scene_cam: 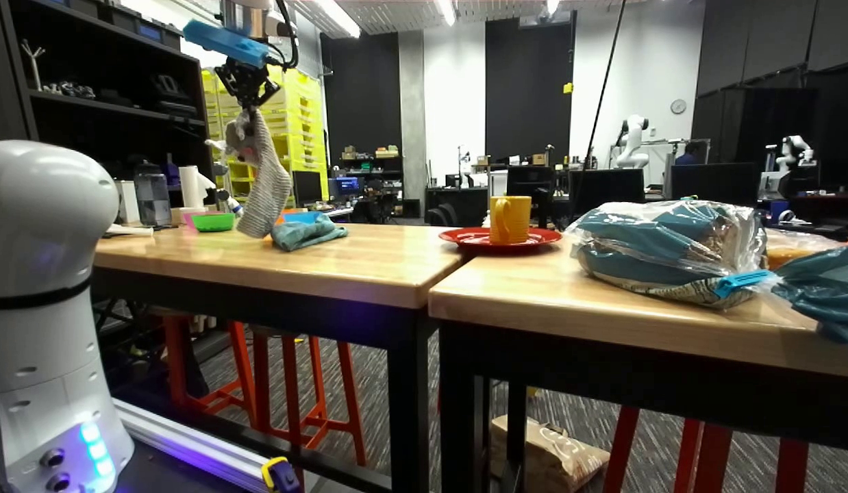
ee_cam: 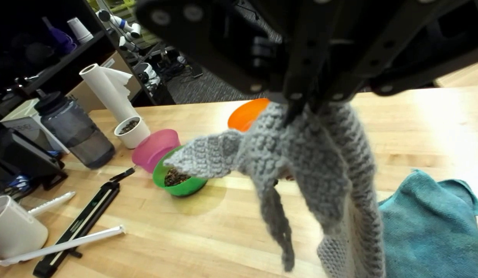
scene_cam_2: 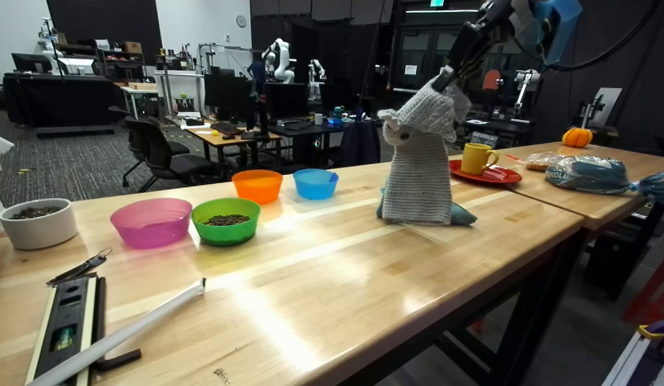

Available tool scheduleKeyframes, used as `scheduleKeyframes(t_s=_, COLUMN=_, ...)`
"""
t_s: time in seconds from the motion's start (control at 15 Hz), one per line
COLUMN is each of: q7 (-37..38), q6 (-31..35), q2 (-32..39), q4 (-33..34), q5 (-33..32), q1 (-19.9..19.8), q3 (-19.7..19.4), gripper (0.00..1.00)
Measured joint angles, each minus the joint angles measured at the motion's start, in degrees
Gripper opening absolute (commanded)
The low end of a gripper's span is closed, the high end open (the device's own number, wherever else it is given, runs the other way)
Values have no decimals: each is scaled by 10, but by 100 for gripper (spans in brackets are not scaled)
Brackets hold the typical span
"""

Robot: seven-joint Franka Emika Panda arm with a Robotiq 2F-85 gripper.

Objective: Unfold the grey cotton material

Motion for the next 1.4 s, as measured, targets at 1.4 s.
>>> scheduleKeyframes(t_s=1.4, q7=37, q6=116, q2=123, q4=7, q5=-9, q1=104, q3=85, gripper=1)
